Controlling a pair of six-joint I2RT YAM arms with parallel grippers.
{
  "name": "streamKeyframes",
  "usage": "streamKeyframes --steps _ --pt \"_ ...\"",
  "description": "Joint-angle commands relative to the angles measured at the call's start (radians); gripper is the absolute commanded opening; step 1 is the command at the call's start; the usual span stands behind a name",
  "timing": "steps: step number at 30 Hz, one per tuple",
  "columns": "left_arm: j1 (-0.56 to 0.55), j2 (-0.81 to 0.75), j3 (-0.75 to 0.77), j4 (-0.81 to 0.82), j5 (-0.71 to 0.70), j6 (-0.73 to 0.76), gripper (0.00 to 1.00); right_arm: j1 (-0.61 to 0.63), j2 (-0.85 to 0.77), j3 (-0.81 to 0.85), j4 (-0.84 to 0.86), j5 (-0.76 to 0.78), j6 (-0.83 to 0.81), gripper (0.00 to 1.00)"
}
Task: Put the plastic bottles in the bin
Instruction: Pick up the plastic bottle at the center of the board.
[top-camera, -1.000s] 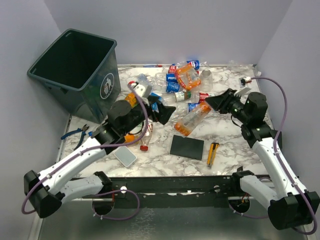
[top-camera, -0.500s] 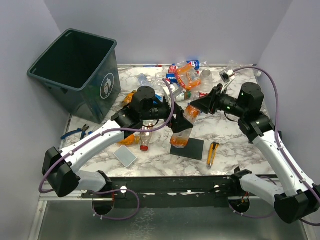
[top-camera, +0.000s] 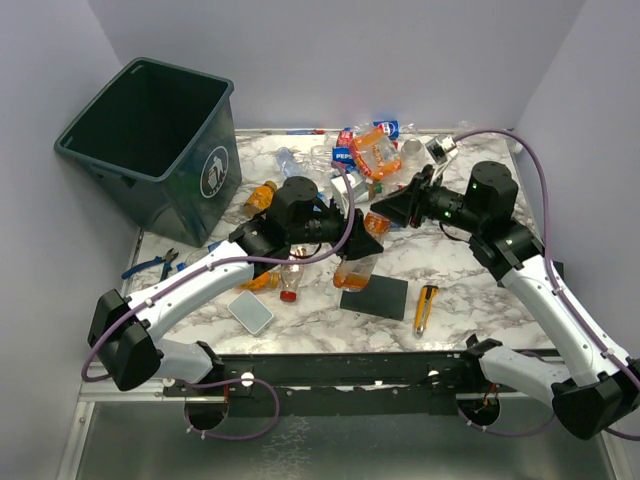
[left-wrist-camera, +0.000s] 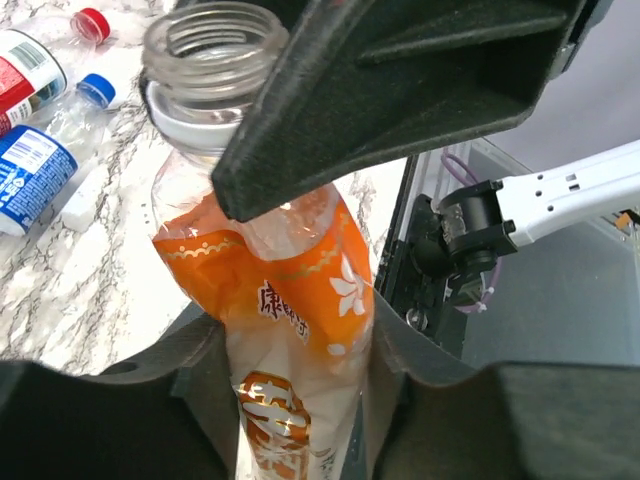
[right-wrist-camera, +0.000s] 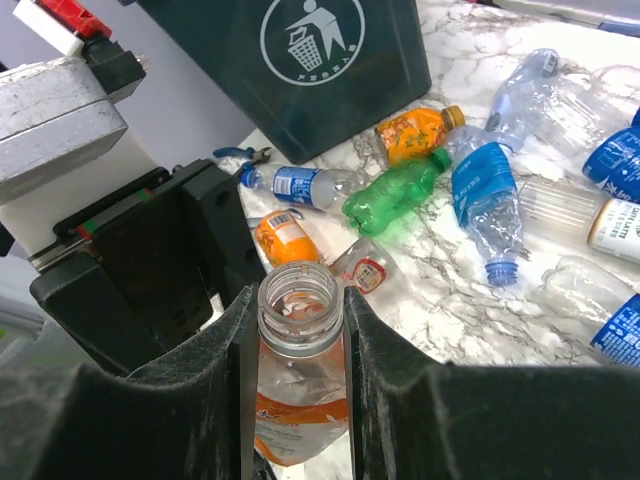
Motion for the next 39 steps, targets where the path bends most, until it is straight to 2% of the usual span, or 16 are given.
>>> streamKeyframes --steps 1,2,5,8,12,17,19,24,28,39 --pt "-0.005 -0.031 -0.027 0.040 -0.074 -0.001 0.27 0.017 -0.037 0.037 -0.003 -0.036 0.047 0.45" --pt "-0.006 -0.040 -0.037 0.051 -0.082 -0.008 0.25 0.018 -0.049 0.035 -0.005 -0.029 0.054 0.60" --pt "-0.005 -0.074 -0.072 0.140 -0.110 -0.042 0.23 0.018 -0.099 0.017 -0.017 0.019 0.070 0.88" --pt "-0.005 -0.121 -0.120 0.230 -0.160 -0.085 0.23 0.018 -0.181 -0.035 -0.014 0.087 0.071 0.96" --pt "-0.004 -0.199 -0.190 0.363 -0.250 -0.158 0.23 0.018 -0.335 -0.172 0.060 0.177 0.095 1.00" --pt "-0.002 -0.276 -0.247 0.517 -0.327 -0.255 0.23 0.018 -0.406 -0.310 0.151 0.083 0.127 1.00" --pt "-0.002 -0.290 -0.255 0.568 -0.331 -0.296 0.23 0.018 -0.386 -0.337 0.193 0.012 0.146 1.00" --pt "-0.002 -0.301 -0.281 0.698 -0.314 -0.390 0.23 0.017 -0.296 -0.401 0.426 -0.176 0.269 0.99" --pt "-0.003 -0.294 -0.279 0.725 -0.302 -0.414 0.23 0.019 -0.205 -0.413 0.605 -0.283 0.373 0.98" --pt "-0.005 -0.293 -0.337 0.800 -0.334 -0.444 0.23 0.025 -0.076 -0.382 0.738 -0.322 0.483 0.89"
